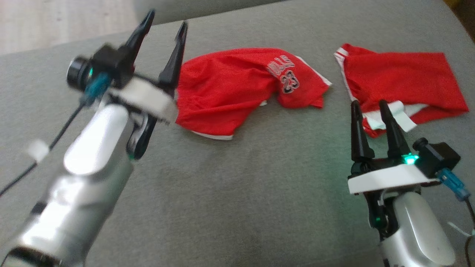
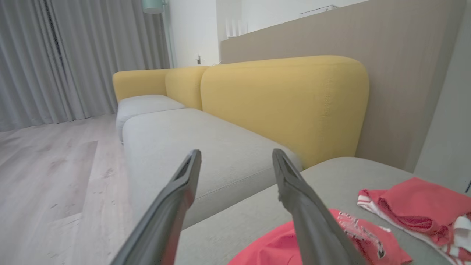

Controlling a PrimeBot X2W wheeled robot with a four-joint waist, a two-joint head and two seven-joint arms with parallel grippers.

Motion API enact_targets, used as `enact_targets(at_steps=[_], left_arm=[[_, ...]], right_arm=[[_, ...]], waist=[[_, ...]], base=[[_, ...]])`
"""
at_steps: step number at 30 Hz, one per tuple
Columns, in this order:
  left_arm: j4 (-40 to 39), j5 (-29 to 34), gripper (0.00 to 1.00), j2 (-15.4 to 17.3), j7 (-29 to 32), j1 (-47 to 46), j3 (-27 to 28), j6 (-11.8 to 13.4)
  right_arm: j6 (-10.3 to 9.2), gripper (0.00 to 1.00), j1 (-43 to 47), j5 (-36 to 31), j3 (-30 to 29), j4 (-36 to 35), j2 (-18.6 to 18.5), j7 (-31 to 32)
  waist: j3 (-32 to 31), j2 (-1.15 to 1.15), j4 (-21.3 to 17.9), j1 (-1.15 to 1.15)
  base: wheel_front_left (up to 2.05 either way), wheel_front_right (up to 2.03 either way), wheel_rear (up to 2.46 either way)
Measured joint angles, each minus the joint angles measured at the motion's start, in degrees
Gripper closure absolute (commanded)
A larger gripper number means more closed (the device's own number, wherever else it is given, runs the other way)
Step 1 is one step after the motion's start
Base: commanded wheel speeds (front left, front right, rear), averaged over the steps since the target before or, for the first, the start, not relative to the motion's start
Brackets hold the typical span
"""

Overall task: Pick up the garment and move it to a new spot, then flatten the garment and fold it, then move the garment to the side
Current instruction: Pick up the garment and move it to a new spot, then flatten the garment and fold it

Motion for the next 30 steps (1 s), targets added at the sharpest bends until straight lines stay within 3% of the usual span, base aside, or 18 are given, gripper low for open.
enact_targets(at_steps=[9,16,21,30], left_arm=[[-9.0,-0.3,0.00,4.9,-3.2,17.8,2.6,3.3],[-19.2,1.4,0.00,4.4,-3.3,33.6,6.4,7.5],[-22.4,3.7,0.00,2.4,-3.3,38.6,9.1,7.9],[-22.9,6.5,0.00,0.9,-3.3,38.2,10.8,5.9]], right_arm=[[0.00,0.00,4.9,-2.4,-3.0,-0.2,0.0,0.0],[0.00,0.00,7.7,-3.0,-3.7,-0.1,0.0,0.0],[0.00,0.00,8.1,-3.6,-3.8,0.5,0.0,0.0],[0.00,0.00,4.6,-5.8,-3.2,5.5,0.0,3.7]], waist=[[-3.7,0.00,6.8,0.00],[-7.0,0.00,10.5,-0.01],[-7.7,0.00,11.8,-0.01],[-6.1,0.00,13.8,0.00]], base=[[0.00,0.00,0.00],[0.00,0.00,0.00],[0.00,0.00,0.00],[0.00,0.00,0.00]])
